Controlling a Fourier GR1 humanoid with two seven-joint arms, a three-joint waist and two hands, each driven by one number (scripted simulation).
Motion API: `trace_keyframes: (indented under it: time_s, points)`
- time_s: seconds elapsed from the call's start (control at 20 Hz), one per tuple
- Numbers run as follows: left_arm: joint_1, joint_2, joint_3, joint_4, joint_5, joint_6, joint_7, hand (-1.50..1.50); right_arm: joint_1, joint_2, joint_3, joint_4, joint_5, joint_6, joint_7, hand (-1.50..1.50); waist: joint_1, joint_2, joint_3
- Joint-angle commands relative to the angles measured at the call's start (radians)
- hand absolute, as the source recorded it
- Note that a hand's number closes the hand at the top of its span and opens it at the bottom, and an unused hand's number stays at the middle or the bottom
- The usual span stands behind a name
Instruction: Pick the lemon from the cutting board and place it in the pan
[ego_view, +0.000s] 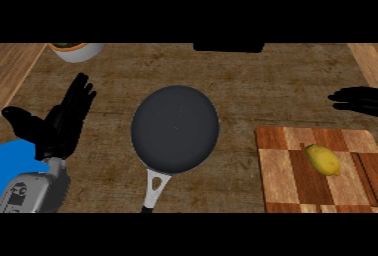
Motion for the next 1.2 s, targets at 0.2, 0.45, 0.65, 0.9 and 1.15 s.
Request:
trace_keyframes:
  time_s: [0.2, 0.45, 0.65, 0.9, 1.15]
  points:
    - [0.014, 0.025, 0.043, -0.021, 0.013, -0.015, 0.033, 0.0, -0.045, -0.014, 0.164, 0.022, 0.251, 0.01, -0.084, -1.5, -0.031, -0.009, -0.001]
    - [0.028, -0.036, 0.017, 0.026, -0.038, 0.012, -0.038, 0.0, 0.004, -0.023, 0.176, 0.066, 0.35, -0.156, -0.181, -1.5, -0.046, -0.009, -0.001]
    - [0.083, 0.009, 0.054, -0.034, -0.011, -0.035, 0.005, 0.0, 0.069, -0.028, 0.125, -0.045, 0.406, -0.216, -0.068, -1.5, -0.051, -0.014, -0.001]
    - [0.034, -0.031, 0.058, 0.008, -0.039, -0.032, -0.013, 0.0, 0.088, 0.048, 0.048, -0.098, 0.459, -0.17, -0.019, -1.5, -0.049, -0.012, -0.002]
    - [0.091, -0.018, 0.088, -0.052, -0.026, -0.073, -0.01, 0.0, 0.197, 0.066, -0.005, -0.2, 0.48, -0.131, -0.017, -1.5, -0.05, -0.013, -0.002]
